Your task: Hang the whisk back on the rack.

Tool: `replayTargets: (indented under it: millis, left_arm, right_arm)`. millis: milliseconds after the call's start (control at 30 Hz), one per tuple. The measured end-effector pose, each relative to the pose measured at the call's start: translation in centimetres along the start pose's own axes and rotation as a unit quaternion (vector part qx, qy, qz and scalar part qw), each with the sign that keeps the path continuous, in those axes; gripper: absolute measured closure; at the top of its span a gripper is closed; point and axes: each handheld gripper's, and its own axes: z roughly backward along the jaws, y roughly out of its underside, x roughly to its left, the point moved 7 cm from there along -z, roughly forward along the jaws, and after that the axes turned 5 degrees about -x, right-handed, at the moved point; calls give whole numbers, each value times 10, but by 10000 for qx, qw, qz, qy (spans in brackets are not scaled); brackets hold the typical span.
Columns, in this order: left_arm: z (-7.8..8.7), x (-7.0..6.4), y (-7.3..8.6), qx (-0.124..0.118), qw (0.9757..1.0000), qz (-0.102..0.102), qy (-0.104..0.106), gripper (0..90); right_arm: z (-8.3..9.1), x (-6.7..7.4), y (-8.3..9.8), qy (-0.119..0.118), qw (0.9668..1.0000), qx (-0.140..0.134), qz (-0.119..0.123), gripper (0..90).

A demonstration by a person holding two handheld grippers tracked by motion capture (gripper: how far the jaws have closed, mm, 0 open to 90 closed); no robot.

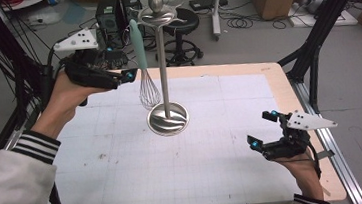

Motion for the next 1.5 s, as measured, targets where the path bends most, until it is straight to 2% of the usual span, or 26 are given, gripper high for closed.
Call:
replayTargets:
  millis: [67, 100, 167, 200, 300, 500, 667, 700, 733, 800, 833, 867, 900, 967, 1033, 1067, 1100, 1167, 1267, 1333, 1367, 1500]
  left_arm:
    - [6, -3, 6, -17, 9999, -135, 12, 107]
    - [9, -5, 9, -23, 9999, -153, 9, 45]
    - [15, -8, 16, -53, 9999, -131, -59, 17]
    - [19, -9, 20, -88, 9998, -141, -81, 17]
    - [30, -14, 32, -206, 9998, 2, -27, 17]
    - [48, -26, 60, -374, 9990, 122, 198, 17]
    - [62, -34, 91, -281, 9993, 18, 238, 17]
    - [68, -36, 103, -294, 9993, 28, 247, 17]
    - [68, -36, 103, -294, 9993, 28, 247, 17]
    - [74, -38, 115, -310, 9992, 65, 230, 17]
    - [81, -41, 127, -324, 9992, 84, 206, 17]
    - [81, -41, 127, -324, 9992, 84, 206, 17]
    - [87, -44, 138, -381, 9989, 118, 241, 17]
    - [89, -44, 143, -387, 9989, 149, 239, 17]
    - [93, -42, 157, -407, 9988, 206, 179, 17]
    - [93, -42, 157, -407, 9988, 206, 179, 17]
    - [95, -39, 165, -397, 9989, 231, 86, 17]
    - [96, -38, 168, -415, 9987, 267, 92, 17]
    - [98, -34, 183, -264, 9993, 276, -14, 17]
    - [98, -33, 184, -244, 9994, 227, -77, 17]
    - [100, -32, 186, -313, 9991, 275, -58, 17]
    - [101, -30, 190, -253, 9992, 283, -95, 17]
  right_arm:
    - [-1, 1, -1, -15, 10000, -9, 11, 2]
    - [-2, 2, -1, -16, 10000, 1, 21, 3]
    - [-2, 2, -1, -22, 10000, 2, 28, 2]
    - [-3, 3, -1, -35, 10000, 5, 5, 2]
    - [-4, 3, -1, -39, 10000, 18, 23, 2]
    - [-6, 3, -1, -58, 10000, -8, 23, 3]
    - [-6, 2, 0, -34, 10000, -30, 6, 2]
    - [-6, 2, 0, -33, 10000, -22, -5, 3]
    - [-6, 2, 0, -33, 10000, -22, -5, 3]
    - [-6, 2, 0, -21, 10000, -29, -8, 2]
    - [-6, 2, 0, -29, 10000, -38, -21, 2]
    - [-6, 2, 0, -29, 10000, -38, -21, 2]
    - [-5, 2, 0, -24, 10000, -41, -5, 2]
    - [-5, 2, 0, -24, 10000, -37, -18, 2]
    - [-7, 2, 1, -8, 10000, -47, -23, 2]
    - [-7, 2, 1, -8, 10000, -47, -23, 2]
    - [-7, 3, 2, -10, 10000, -49, -40, 2]
    - [-8, 3, 2, -18, 10000, -52, -8, 2]
    - [-7, 3, 2, -2, 10000, -63, -7, 2]
    - [-7, 3, 3, 12, 10000, -67, -38, 2]
    - [-6, 2, 3, 19, 10000, -62, -53, 2]
    - [-6, 1, 3, 33, 10000, -74, -28, 2]
